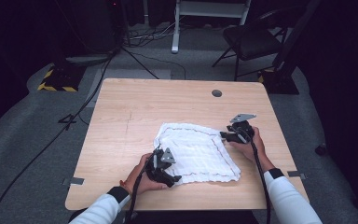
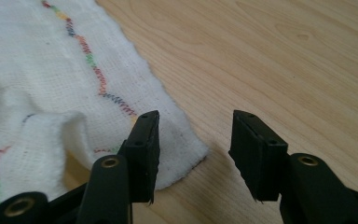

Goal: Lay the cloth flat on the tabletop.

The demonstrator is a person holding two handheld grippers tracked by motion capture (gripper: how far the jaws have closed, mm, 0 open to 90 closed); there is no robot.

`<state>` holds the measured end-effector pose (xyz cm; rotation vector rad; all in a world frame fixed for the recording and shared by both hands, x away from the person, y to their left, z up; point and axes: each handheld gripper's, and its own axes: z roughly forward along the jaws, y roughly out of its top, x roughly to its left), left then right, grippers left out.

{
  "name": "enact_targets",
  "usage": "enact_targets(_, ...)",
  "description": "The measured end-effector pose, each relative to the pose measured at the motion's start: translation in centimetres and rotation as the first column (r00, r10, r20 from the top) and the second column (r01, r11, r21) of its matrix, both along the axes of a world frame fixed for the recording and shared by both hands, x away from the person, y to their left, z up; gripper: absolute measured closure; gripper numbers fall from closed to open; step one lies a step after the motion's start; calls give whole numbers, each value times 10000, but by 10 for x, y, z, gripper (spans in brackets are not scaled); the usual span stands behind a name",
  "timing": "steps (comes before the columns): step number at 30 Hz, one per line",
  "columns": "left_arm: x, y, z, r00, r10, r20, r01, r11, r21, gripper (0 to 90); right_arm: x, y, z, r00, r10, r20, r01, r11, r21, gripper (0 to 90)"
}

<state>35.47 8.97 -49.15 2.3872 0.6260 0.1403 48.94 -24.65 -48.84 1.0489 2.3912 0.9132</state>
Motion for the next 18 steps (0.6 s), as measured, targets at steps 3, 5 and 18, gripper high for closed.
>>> enact_targets(3,-1,6,0,9999,-55,101,54,10000,58,243,4,-3,-2,9998,-133,-137,135,9999,87,510)
enact_targets(5,-2,11,0,10000,-19,89,19,10000,1,246,5,-4,-1,9997,-195,-118,195,9998,-11,507)
enact_targets(18,-8,30,4,9961,-521,-714,484,9974,-532,243,25,-11,0,9889,-1238,824,1312,9871,-915,482)
